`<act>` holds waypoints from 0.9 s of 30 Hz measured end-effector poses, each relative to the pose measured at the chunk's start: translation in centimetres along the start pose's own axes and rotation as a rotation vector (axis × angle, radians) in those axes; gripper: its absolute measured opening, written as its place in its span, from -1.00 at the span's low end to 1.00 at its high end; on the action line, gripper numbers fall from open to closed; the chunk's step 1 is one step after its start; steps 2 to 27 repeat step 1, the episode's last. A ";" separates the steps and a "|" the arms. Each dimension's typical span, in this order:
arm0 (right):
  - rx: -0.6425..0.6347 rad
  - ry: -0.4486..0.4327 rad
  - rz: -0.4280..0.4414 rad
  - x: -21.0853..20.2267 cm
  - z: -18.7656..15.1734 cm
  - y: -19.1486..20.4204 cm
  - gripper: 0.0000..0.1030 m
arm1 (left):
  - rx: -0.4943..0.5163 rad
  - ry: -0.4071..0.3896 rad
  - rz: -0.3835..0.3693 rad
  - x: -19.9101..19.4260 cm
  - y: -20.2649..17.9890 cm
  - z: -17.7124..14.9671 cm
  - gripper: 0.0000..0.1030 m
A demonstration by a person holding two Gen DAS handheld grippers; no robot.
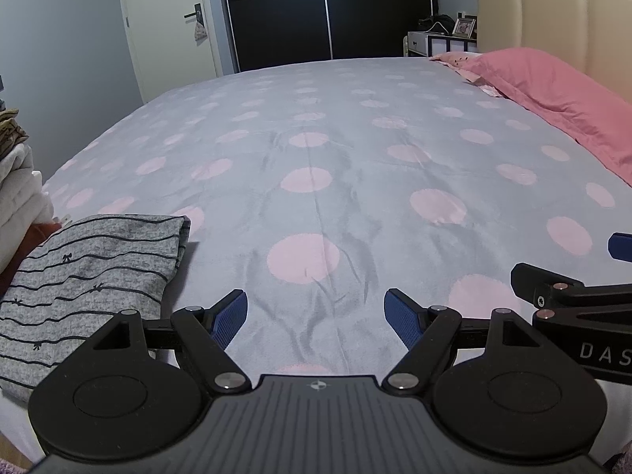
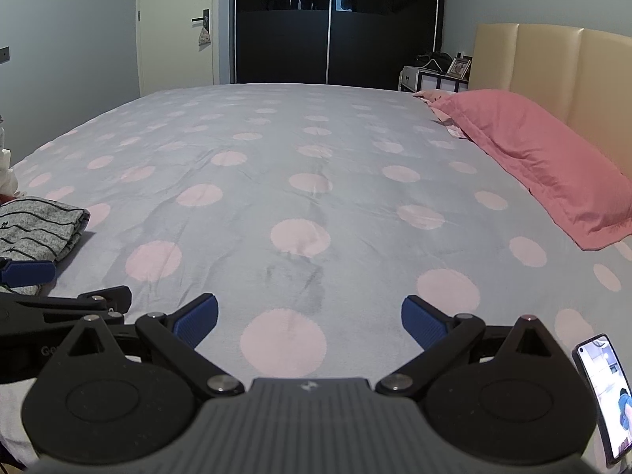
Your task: Fold clothes
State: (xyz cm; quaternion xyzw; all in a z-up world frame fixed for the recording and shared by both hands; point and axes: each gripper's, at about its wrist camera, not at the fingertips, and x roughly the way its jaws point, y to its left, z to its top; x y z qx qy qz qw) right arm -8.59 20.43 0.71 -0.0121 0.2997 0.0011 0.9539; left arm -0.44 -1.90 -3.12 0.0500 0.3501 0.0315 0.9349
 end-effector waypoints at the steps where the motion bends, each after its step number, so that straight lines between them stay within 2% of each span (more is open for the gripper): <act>1: 0.003 0.001 0.000 0.0 0.0 0.0 0.95 | -0.003 0.000 -0.001 0.0 0.1 0.0 0.47; 27: 0.003 0.001 0.000 0.0 0.0 0.0 0.95 | -0.003 0.000 -0.001 0.0 0.1 0.0 0.47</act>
